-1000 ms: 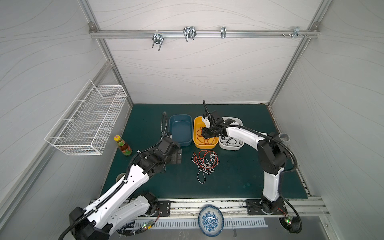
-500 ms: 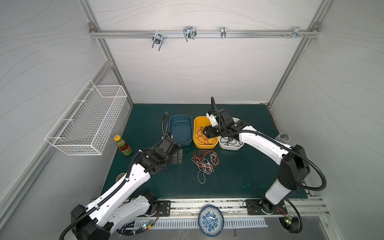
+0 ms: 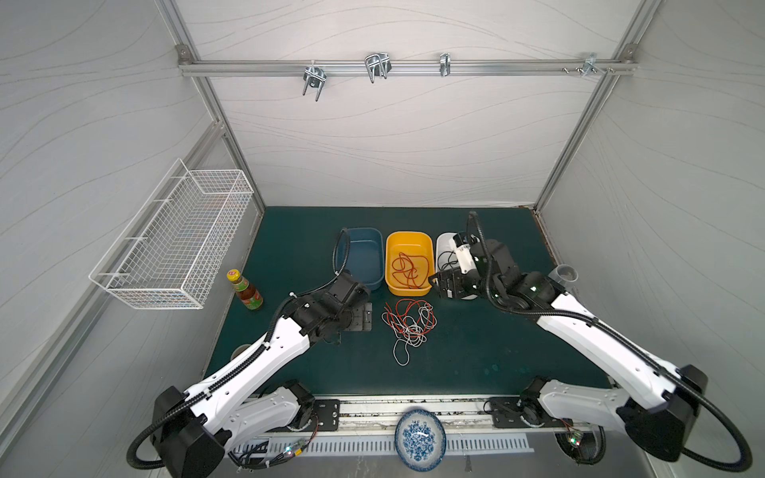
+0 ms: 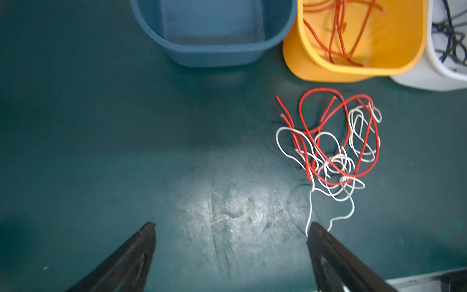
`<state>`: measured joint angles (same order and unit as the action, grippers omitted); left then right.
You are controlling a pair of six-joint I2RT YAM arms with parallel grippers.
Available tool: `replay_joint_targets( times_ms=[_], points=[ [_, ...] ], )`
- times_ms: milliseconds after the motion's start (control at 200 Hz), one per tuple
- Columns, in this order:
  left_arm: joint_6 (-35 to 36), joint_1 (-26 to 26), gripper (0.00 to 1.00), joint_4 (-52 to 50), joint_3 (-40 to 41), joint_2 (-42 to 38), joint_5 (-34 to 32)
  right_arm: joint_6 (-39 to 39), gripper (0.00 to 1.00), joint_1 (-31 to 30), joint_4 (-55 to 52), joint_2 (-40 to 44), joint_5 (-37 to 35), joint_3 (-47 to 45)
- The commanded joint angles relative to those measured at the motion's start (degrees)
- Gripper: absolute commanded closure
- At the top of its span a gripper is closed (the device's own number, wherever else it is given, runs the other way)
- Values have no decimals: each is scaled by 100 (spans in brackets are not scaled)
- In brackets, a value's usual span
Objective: Untangle and sort cables by color
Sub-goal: Place the cable in the container, then untie the cable.
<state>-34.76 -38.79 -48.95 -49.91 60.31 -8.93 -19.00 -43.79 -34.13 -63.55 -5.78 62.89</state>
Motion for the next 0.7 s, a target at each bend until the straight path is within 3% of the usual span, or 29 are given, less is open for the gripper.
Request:
replay_joint_targets(
  times_ms=[0,290,695],
  points=[
    [-513,-199,7,268,-183,232,222,-89,1,-117,-838,420,-498,-229],
    [-930,-305,14,1014,-97,929,815,-234,1,-271,-1599,1481,-821,-691],
    [-1060,-423,30,1503,-208,1839,902,-125,1,-376,-2317,2238,-1348,-665]
  ],
)
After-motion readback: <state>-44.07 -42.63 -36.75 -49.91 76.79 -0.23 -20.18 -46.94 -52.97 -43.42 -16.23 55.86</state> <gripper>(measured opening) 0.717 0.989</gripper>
